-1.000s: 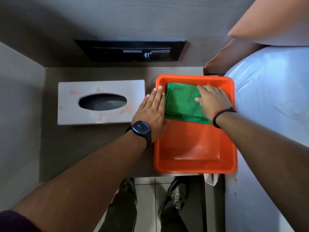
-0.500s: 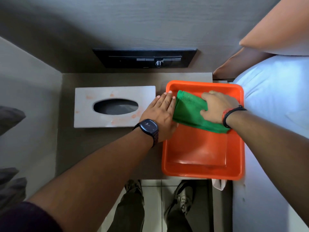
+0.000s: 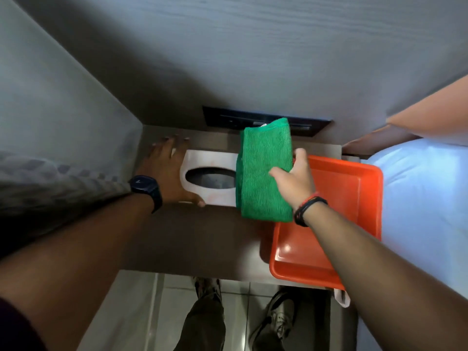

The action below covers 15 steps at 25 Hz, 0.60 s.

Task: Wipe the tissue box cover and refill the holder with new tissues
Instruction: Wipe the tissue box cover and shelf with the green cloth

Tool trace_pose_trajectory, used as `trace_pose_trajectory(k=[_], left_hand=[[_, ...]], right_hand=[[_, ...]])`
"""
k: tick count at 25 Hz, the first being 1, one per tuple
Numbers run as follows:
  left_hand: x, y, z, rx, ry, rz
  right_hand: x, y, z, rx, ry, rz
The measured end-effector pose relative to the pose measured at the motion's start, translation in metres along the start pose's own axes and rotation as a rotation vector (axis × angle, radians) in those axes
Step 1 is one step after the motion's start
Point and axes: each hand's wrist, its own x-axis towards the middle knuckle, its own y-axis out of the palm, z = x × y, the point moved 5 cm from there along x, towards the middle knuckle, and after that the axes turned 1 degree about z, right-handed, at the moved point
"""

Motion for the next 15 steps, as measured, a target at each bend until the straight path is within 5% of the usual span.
trace_pose_trajectory(k=[4,8,11,15], left_hand=[[0.004,0.026,0.012,0.062,0.092,0.109],[0.014,0.038,0.008,0.140,0.151,0.107],[0.021,0.039,0.012,0.165,0.151,0.078],[0.021,0.042,0.012,0.092,0.160,0.074]], right_hand=[[0.001,0.026,-0.031,-0.207,0.065,-0.079],[-0.008,0.041,-0.017,-0.530,-0.313,-0.253],[-0.002,0.065,-0.023,-0.883,-0.430,-0.073],[0.002,0.082,-0.034,-0.928,-0.404,-0.086]])
